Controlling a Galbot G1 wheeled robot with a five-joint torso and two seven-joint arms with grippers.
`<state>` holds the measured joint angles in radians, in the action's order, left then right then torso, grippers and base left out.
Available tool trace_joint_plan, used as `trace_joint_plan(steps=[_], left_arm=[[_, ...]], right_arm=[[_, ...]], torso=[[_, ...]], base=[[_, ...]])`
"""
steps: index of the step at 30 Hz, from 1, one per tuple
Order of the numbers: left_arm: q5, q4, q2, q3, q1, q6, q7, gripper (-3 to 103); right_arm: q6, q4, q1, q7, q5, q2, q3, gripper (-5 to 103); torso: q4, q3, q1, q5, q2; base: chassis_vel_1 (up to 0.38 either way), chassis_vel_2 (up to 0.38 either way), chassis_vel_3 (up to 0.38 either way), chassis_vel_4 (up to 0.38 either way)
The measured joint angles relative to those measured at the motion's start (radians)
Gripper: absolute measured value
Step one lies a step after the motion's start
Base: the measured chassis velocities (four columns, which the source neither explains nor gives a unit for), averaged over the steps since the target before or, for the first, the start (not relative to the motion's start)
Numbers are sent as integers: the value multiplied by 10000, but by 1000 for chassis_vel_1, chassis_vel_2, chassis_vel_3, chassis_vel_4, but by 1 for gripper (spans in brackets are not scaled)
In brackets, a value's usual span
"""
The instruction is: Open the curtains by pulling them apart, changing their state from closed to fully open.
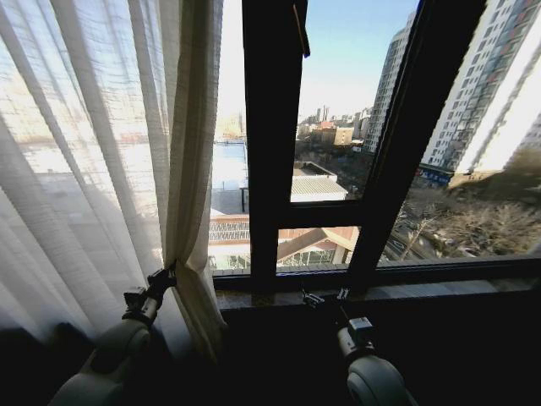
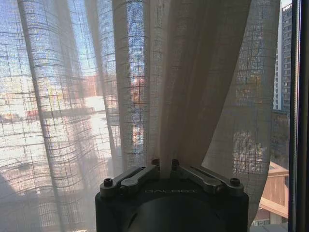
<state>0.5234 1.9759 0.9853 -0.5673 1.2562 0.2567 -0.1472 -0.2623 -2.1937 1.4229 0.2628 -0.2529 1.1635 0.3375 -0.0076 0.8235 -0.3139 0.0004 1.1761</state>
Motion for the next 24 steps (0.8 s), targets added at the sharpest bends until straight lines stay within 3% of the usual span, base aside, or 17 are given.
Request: trace_joint_plan(steps=[15,24], left_arm=[[-26,237,191,-137,379,-13,14,0],[-42,463,293,-446,870,-12,-16,0]], right_arm=[[49,106,-62,-115,-52,-121,-2,100],[78,223,-164,-123,-78,-105,-238,100]], torso=[[1,0,-2,-6,0],[-3,1,-1,1,0]], base=[[326,337,-337,-345],[102,64,-71,-85]])
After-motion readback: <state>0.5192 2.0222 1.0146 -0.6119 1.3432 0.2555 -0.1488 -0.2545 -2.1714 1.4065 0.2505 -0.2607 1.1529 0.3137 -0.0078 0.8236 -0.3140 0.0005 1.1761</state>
